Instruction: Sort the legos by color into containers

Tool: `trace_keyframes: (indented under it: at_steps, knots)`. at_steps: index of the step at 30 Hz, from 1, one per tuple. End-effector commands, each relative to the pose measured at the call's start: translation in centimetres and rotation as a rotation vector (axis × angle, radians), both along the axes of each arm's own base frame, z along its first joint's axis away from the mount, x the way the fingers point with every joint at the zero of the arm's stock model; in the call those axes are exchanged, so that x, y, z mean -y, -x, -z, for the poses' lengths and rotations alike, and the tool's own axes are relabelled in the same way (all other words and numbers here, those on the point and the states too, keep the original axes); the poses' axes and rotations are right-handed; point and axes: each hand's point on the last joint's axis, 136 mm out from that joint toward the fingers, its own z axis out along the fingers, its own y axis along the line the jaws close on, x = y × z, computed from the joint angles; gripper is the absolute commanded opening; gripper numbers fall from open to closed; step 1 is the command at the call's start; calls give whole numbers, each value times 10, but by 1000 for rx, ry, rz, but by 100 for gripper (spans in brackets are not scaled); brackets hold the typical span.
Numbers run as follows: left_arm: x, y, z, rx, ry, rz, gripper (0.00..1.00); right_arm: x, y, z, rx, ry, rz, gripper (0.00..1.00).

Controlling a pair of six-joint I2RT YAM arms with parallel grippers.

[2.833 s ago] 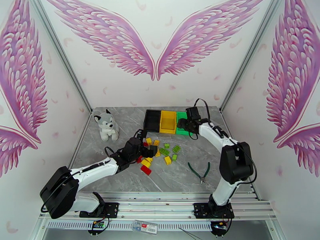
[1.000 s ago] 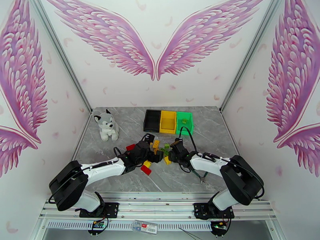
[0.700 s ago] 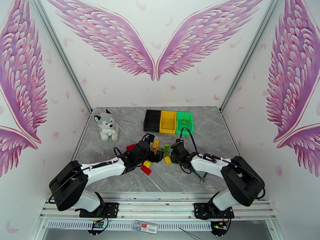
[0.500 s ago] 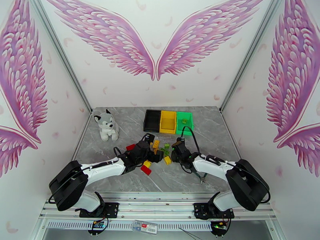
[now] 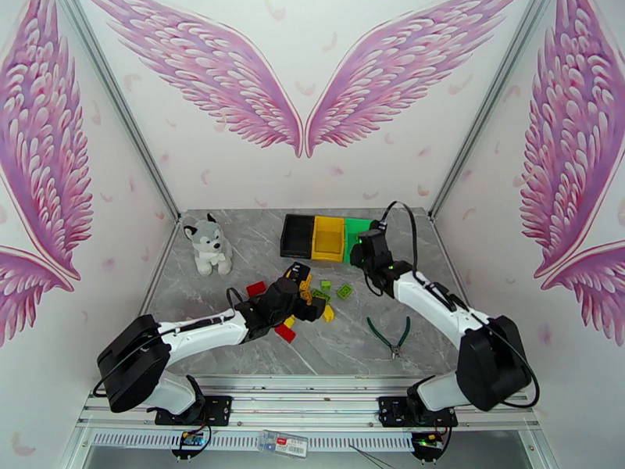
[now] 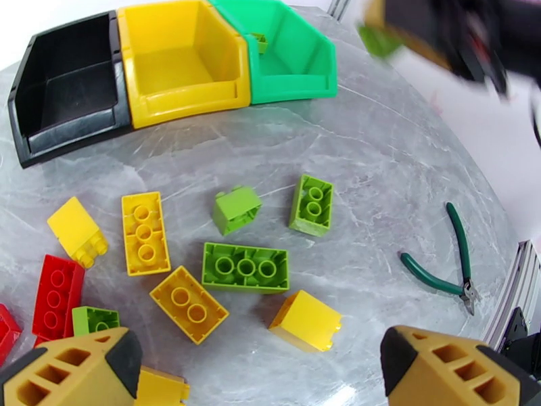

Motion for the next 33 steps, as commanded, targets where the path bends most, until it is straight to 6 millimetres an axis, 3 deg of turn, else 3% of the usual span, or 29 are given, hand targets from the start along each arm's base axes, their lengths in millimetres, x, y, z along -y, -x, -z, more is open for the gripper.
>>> trace_keyframes:
  at_steps: [1,4,7,13,19,24,25,26,27,33]
  knots:
    - [3,-3,-13,52,-32,2,99,12,-26,21,-105,52,17,21]
    - [3,-4,-15,66,-43,-1,99,18,-52,26,-135,64,29,25]
    - [1,-5,-17,75,-50,-7,99,23,-68,34,-170,67,32,35]
    - [-5,-7,-19,94,-65,-26,99,23,-66,31,-194,59,12,66]
    - [-6,-7,-21,100,-69,-28,99,22,-26,16,-215,-33,66,73]
    - [-5,-6,-21,98,-66,-23,99,18,16,19,-126,-28,83,75]
    - [-4,-6,-21,96,-64,-20,99,13,26,23,-108,-49,37,76]
    - [-4,-6,-20,93,-65,-19,99,7,34,25,-90,-71,-13,87]
    - [-3,-6,-19,90,-63,-16,99,2,41,28,-91,-80,-55,89]
    - [0,-6,-16,80,-67,-12,99,-27,96,48,-79,-72,-222,88]
